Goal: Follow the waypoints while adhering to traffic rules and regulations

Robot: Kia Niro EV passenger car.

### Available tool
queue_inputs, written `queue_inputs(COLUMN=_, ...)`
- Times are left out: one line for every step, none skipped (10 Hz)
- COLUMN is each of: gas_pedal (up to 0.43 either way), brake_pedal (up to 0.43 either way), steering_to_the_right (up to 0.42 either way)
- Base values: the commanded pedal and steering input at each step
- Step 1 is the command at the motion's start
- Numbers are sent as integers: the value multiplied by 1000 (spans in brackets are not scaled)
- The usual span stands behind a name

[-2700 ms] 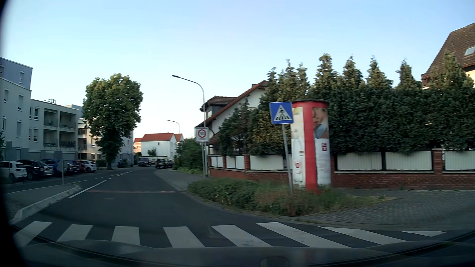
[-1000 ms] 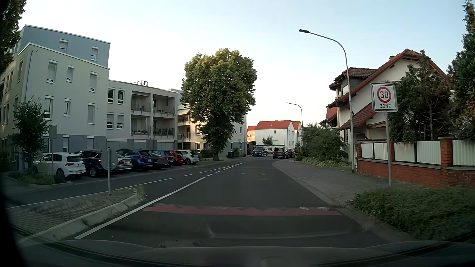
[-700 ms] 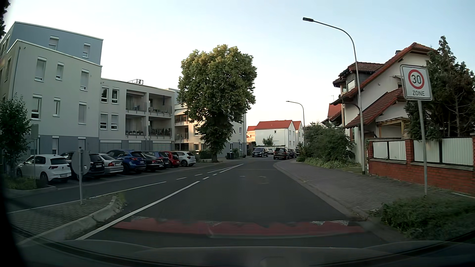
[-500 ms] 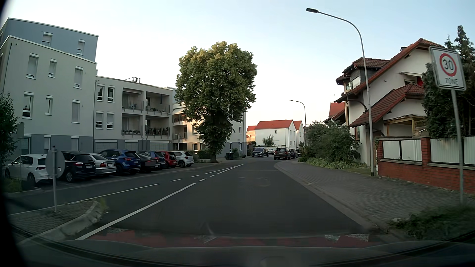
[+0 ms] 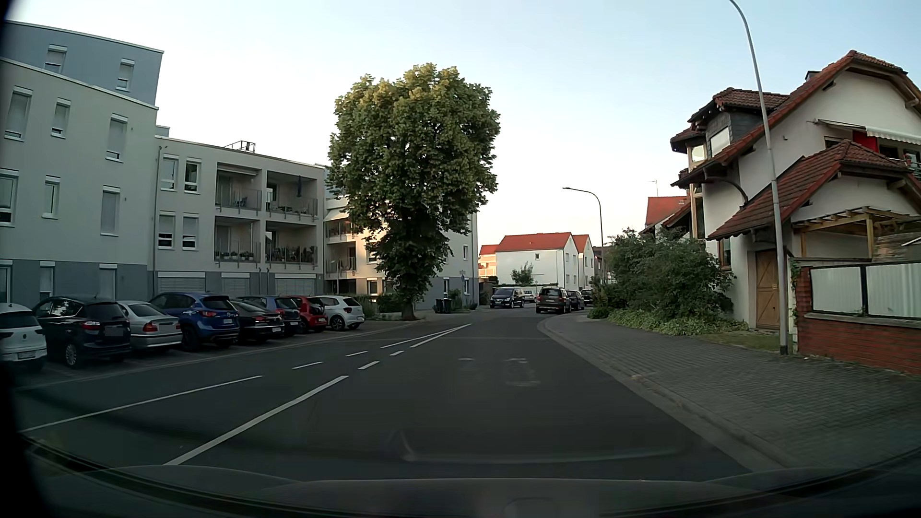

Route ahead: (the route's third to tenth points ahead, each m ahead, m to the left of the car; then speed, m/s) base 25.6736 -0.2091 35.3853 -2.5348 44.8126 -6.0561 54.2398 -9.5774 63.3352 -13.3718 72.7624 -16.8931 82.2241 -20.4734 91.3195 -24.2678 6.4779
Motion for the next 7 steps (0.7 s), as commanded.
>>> queue_inputs(gas_pedal=220, brake_pedal=30, steering_to_the_right=-6)
queue_inputs(gas_pedal=220, brake_pedal=30, steering_to_the_right=-8)
queue_inputs(gas_pedal=220, brake_pedal=30, steering_to_the_right=-8)
queue_inputs(gas_pedal=209, brake_pedal=30, steering_to_the_right=-8)
queue_inputs(gas_pedal=197, brake_pedal=30, steering_to_the_right=-8)
queue_inputs(gas_pedal=177, brake_pedal=30, steering_to_the_right=-8)
queue_inputs(gas_pedal=150, brake_pedal=30, steering_to_the_right=-8)
